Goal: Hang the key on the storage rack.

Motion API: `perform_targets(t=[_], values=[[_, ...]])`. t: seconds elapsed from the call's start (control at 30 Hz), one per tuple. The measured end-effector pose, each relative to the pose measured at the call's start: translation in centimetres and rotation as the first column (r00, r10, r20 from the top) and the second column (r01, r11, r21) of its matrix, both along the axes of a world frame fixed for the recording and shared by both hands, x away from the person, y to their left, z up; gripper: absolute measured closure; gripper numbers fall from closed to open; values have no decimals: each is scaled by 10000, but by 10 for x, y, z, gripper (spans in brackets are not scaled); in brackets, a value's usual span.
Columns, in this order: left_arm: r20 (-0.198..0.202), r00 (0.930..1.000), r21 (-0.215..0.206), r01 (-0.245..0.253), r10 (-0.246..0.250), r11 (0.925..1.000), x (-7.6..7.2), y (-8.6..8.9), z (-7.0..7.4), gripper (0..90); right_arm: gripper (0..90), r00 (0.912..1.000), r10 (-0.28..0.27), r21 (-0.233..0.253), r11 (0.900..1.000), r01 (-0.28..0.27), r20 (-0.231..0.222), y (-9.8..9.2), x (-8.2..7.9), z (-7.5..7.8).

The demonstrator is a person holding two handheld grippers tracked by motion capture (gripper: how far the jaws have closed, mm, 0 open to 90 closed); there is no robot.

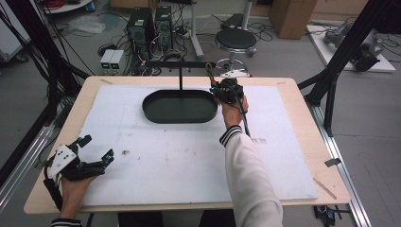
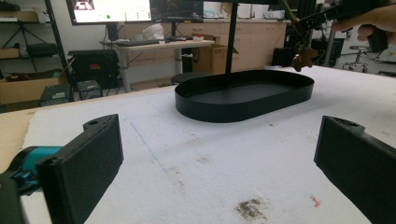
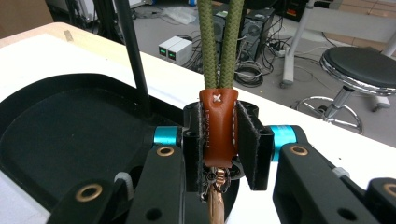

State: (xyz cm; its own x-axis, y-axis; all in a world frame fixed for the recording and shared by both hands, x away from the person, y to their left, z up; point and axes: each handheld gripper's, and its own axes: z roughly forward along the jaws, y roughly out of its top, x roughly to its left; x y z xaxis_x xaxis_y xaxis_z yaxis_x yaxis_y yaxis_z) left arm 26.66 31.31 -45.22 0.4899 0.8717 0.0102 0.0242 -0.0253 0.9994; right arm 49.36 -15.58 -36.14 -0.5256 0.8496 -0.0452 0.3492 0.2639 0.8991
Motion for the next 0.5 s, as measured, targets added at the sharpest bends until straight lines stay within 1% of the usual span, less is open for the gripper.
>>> perform_targets(t=[0.1, 0.17, 0.3, 0.5], values=[[-7, 10000, -2, 2, -2, 10000, 0, 0, 0, 17, 730, 9999, -49, 49, 10000, 50, -115, -1, 3, -4], [-9, 10000, -13, -5, 5, 10000, 0, 0, 0, 17, 730, 9999, -77, 173, 9998, 79, -129, -1, 4, -5], [-16, 10000, -10, -2, 2, 10000, 0, 0, 0, 17, 729, 9999, -41, 236, 9997, 45, -159, -1, 6, -7], [-7, 10000, 14, 1, -1, 10000, 0, 0, 0, 17, 720, 9999, -86, 233, 9997, 89, -135, -1, 6, -8]])
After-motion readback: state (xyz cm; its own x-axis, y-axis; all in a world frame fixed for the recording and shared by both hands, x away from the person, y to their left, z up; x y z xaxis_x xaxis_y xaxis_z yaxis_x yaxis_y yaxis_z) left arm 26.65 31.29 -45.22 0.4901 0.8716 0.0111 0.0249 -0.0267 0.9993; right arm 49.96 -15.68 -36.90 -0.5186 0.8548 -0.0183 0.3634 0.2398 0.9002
